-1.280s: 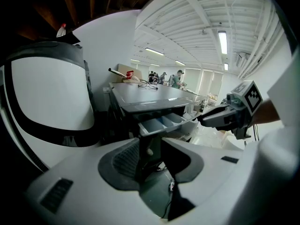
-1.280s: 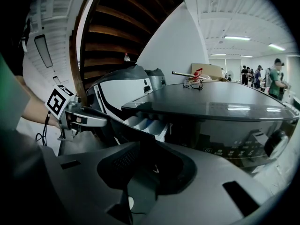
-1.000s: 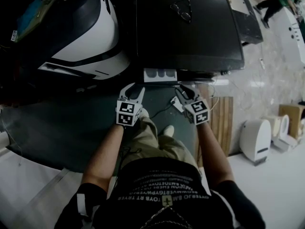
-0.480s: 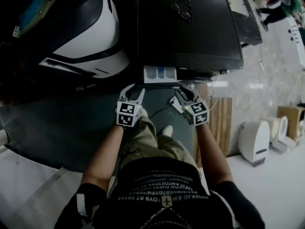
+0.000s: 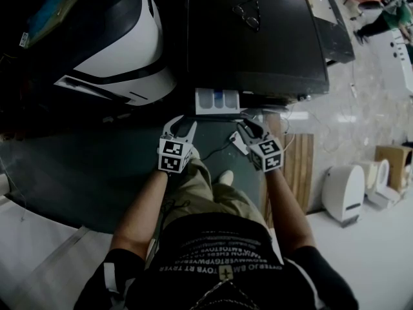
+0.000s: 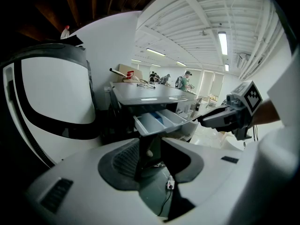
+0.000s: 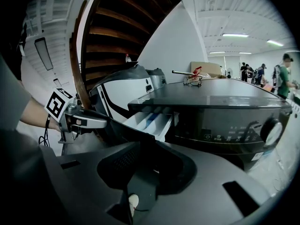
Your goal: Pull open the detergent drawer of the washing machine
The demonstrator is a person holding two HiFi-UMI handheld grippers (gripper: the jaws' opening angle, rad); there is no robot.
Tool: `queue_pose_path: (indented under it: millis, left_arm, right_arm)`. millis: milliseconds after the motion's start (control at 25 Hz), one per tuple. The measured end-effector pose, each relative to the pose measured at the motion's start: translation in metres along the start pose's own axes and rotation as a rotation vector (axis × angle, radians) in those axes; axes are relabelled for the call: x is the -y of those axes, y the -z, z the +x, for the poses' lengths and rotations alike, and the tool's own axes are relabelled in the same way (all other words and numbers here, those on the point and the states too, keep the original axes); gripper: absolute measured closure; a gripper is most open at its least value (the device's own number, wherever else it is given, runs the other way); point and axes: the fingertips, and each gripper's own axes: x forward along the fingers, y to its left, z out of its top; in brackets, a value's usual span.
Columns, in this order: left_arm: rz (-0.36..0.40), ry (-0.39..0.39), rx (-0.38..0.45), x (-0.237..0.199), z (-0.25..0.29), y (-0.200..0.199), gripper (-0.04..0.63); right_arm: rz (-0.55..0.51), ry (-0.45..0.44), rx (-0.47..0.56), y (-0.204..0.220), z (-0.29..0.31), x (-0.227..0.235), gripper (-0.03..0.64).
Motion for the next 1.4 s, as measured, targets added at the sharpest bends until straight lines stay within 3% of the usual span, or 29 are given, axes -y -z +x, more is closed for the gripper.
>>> queue_pose_path:
  millis: [1400]
  left_arm:
    - [0.003, -0.011, -0.012, 0.010, -0.012, 0.011, 0.466]
  right_arm:
    - [-0.007, -0.034, -0.014, 0.010, -0.013, -0.011, 0.529]
